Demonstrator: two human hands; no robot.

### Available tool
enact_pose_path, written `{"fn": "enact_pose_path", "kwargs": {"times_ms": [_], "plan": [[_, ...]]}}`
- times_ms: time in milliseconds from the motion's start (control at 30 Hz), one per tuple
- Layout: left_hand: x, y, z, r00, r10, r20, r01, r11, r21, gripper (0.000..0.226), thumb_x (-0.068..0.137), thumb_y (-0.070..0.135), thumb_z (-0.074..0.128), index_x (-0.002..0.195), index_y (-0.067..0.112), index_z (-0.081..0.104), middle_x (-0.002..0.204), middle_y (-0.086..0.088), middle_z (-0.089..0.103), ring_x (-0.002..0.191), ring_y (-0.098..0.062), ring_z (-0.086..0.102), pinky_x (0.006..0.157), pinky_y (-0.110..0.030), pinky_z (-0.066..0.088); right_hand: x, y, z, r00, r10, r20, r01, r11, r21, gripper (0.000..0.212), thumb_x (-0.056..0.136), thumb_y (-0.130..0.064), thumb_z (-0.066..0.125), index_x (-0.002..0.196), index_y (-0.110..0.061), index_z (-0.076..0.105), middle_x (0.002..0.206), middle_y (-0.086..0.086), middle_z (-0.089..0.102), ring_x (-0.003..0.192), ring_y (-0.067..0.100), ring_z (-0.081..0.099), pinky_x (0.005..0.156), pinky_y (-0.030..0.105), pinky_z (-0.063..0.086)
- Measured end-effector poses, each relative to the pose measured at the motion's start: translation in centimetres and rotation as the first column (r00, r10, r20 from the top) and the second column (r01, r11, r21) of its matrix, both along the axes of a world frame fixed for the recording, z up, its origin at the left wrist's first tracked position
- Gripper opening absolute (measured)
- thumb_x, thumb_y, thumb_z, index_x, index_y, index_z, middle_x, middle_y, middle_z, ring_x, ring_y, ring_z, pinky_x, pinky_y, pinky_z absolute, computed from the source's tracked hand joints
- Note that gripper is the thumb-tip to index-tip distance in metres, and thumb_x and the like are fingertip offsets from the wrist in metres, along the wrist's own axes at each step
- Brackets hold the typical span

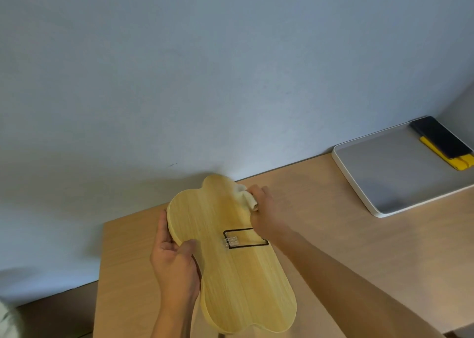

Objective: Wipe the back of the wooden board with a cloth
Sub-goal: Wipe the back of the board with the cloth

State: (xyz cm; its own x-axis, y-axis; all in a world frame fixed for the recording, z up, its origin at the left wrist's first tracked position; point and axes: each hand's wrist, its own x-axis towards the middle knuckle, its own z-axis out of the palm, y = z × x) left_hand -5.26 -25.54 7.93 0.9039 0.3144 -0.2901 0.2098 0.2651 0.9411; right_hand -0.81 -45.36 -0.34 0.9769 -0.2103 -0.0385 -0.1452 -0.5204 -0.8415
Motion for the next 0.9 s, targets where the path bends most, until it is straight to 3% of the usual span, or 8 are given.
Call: {"fn": "enact_pose_path", "kwargs": {"times_ms": [167, 333, 467, 567, 600, 667, 733, 900], "plan": [[-0.2, 0.1, 0.0, 1.000, -0.016, -0.007, 0.016, 1.000, 0.012, 0.094, 0.085, -0.033, 0.044, 0.161, 0.023, 0.044, 0.123, 0.007, 0.079, 0.101, -0.011, 0.076, 0.081, -0.025, 0.063, -1.9, 4.8, 2.2, 0.945, 0.296, 0.138, -0.315, 0.938, 0.143, 0.043, 0.080, 0.009, 0.056, 0.112, -0.020, 0.060, 0.114, 0.008, 0.057, 0.098, 0.018, 0.057, 0.078, 0.005, 0.044], [-0.2, 0.1, 0.3, 1.000, -0.026, -0.017, 0.027, 0.998, 0.050, 0.094, 0.085, -0.033, 0.044, 0.161, 0.022, 0.042, 0.146, -0.001, 0.066, 0.129, -0.022, 0.067, 0.105, -0.041, 0.054, -0.4, 1.9, -1.3, 0.979, 0.132, -0.156, -0.150, 0.982, -0.110, 0.033, 0.083, 0.001, 0.059, 0.108, -0.021, 0.053, 0.107, 0.007, 0.055, 0.096, 0.028, 0.057, 0.077, 0.035, 0.056], [-0.2, -0.3, 0.7, 0.999, -0.024, -0.024, 0.026, 0.996, 0.087, 0.094, 0.086, -0.032, 0.044, 0.161, 0.024, 0.041, 0.125, 0.023, 0.075, 0.118, -0.004, 0.071, 0.094, -0.023, 0.059, -0.1, -2.1, -3.6, 0.945, 0.028, -0.326, -0.126, 0.951, -0.284, 0.037, 0.085, 0.005, 0.059, 0.114, -0.017, 0.057, 0.115, 0.014, 0.056, 0.100, 0.032, 0.057, 0.072, 0.037, 0.046], [-0.2, -0.6, 0.9, 0.999, -0.036, -0.025, 0.039, 0.995, 0.097, 0.094, 0.086, -0.032, 0.044, 0.162, 0.023, 0.040, 0.119, 0.027, 0.076, 0.111, 0.001, 0.073, 0.090, -0.020, 0.060, -1.4, -5.2, -2.0, 0.920, -0.167, -0.355, 0.186, 0.982, 0.021, 0.035, 0.091, 0.004, 0.051, 0.122, -0.009, 0.061, 0.108, 0.015, 0.064, 0.090, 0.031, 0.062, 0.070, 0.036, 0.047], [-0.1, -0.8, 1.0, 0.999, -0.040, -0.026, 0.043, 0.993, 0.106, 0.093, 0.086, -0.032, 0.044, 0.162, 0.023, 0.040, 0.119, 0.026, 0.076, 0.111, 0.000, 0.073, 0.090, -0.020, 0.060, -2.5, -6.1, -0.9, 0.913, -0.189, -0.362, 0.306, 0.903, 0.301, 0.032, 0.094, 0.003, 0.050, 0.123, -0.003, 0.061, 0.102, 0.018, 0.067, 0.086, 0.031, 0.064, 0.070, 0.039, 0.049], [-0.1, -1.0, 1.1, 0.999, -0.046, -0.029, 0.049, 0.991, 0.125, 0.094, 0.086, -0.031, 0.043, 0.163, 0.022, 0.039, 0.123, 0.022, 0.076, 0.109, -0.002, 0.074, 0.091, -0.021, 0.060, -5.7, -7.1, 1.4, 0.920, -0.138, -0.367, 0.390, 0.417, 0.821, 0.030, 0.098, 0.001, 0.052, 0.127, 0.005, 0.061, 0.106, 0.026, 0.071, 0.094, 0.036, 0.070, 0.081, 0.049, 0.056], [0.0, -1.2, 1.1, 0.999, -0.046, -0.026, 0.049, 0.990, 0.130, 0.094, 0.086, -0.031, 0.042, 0.163, 0.023, 0.038, 0.138, 0.012, 0.071, 0.115, -0.007, 0.072, 0.099, -0.030, 0.058, -9.0, -7.1, 2.7, 0.906, -0.024, -0.423, 0.422, -0.047, 0.905, 0.035, 0.095, -0.006, 0.060, 0.128, 0.003, 0.063, 0.123, 0.029, 0.072, 0.116, 0.043, 0.070, 0.098, 0.058, 0.056], [-0.1, -2.2, 1.5, 0.999, -0.051, -0.015, 0.053, 0.987, 0.150, 0.095, 0.085, -0.029, 0.044, 0.163, 0.026, 0.039, 0.139, 0.014, 0.070, 0.112, -0.002, 0.073, 0.091, -0.023, 0.060, -13.3, -2.9, 3.6, 0.791, 0.200, -0.578, 0.611, -0.320, 0.724, 0.045, 0.087, -0.016, 0.061, 0.130, -0.004, 0.065, 0.130, 0.024, 0.071, 0.136, 0.041, 0.055, 0.111, 0.076, 0.032]]}}
